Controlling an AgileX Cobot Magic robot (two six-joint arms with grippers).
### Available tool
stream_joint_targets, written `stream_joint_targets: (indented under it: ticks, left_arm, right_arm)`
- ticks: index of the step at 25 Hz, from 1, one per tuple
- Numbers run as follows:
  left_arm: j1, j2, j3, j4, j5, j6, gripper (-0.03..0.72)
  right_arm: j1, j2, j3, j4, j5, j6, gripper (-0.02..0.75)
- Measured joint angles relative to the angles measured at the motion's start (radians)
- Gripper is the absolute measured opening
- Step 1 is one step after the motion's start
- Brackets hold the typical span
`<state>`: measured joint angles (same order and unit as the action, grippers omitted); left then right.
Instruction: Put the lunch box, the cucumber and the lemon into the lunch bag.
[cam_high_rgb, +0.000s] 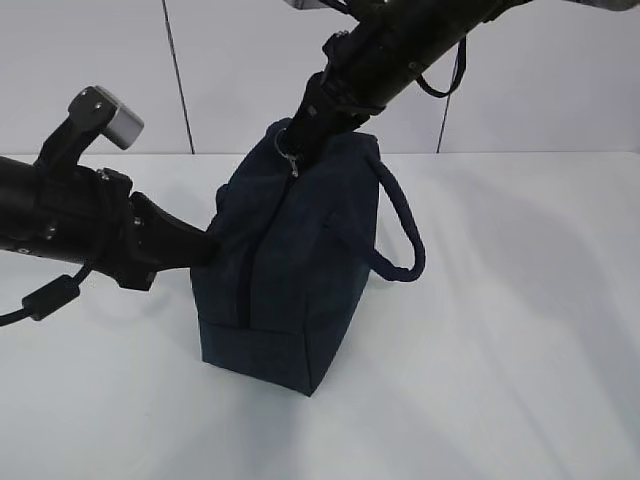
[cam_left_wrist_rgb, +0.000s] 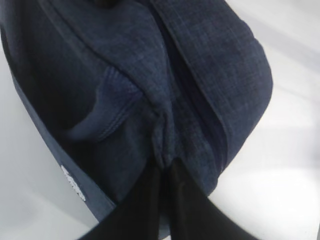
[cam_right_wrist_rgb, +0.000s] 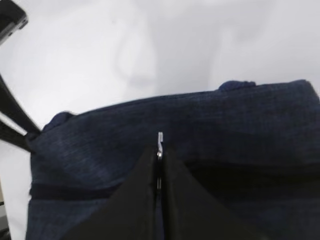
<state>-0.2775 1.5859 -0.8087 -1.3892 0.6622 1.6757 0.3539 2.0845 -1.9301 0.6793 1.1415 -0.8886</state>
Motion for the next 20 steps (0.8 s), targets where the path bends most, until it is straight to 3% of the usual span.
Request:
stream_joint_targets:
  ticks: [6,20]
  left_arm:
    - [-0.043,0.0,0.0,-0.005,-0.004,0.0,-0.005]
    - [-0.049,0.0,0.0,-0.025,-0.017,0.0,-0.005]
  right_arm:
    - [0.0,0.01,0.0,0.015,-0.048,-0.008,0.008]
    - [0.0,0.044,0.0,-0.04,-0.051,-0.004,0.008]
